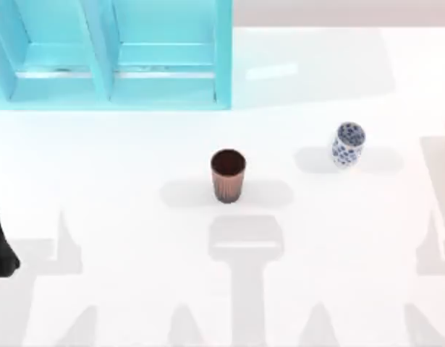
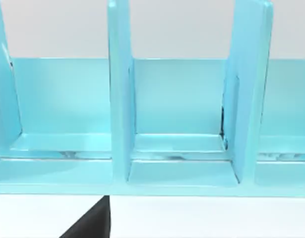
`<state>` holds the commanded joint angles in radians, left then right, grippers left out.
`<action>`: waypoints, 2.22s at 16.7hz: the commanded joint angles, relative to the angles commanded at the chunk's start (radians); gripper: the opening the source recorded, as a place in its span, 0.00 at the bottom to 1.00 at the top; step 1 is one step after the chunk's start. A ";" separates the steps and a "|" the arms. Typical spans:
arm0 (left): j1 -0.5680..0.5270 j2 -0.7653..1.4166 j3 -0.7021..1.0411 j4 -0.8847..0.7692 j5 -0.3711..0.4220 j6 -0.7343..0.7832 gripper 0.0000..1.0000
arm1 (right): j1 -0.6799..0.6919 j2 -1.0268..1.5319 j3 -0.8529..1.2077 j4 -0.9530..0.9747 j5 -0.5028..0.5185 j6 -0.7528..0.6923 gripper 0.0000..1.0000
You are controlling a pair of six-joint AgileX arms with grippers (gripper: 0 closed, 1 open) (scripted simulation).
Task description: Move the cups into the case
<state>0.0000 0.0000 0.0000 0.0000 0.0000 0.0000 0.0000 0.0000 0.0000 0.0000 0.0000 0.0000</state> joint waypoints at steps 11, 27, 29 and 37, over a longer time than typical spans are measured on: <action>0.000 0.000 0.000 0.000 0.000 0.000 1.00 | 0.180 0.363 0.372 -0.236 -0.034 0.115 1.00; 0.000 0.000 0.000 0.000 0.000 0.000 1.00 | 0.622 1.898 1.963 -1.266 -0.014 0.550 1.00; 0.000 0.000 0.000 0.000 0.000 0.000 1.00 | 0.659 2.079 2.170 -1.375 0.008 0.601 1.00; 0.000 0.000 0.000 0.000 0.000 0.000 1.00 | 0.761 2.581 2.797 -1.645 0.119 0.760 1.00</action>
<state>0.0000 0.0000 0.0000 0.0000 0.0000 0.0000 0.7609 2.5805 2.7968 -1.6447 0.1192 0.7603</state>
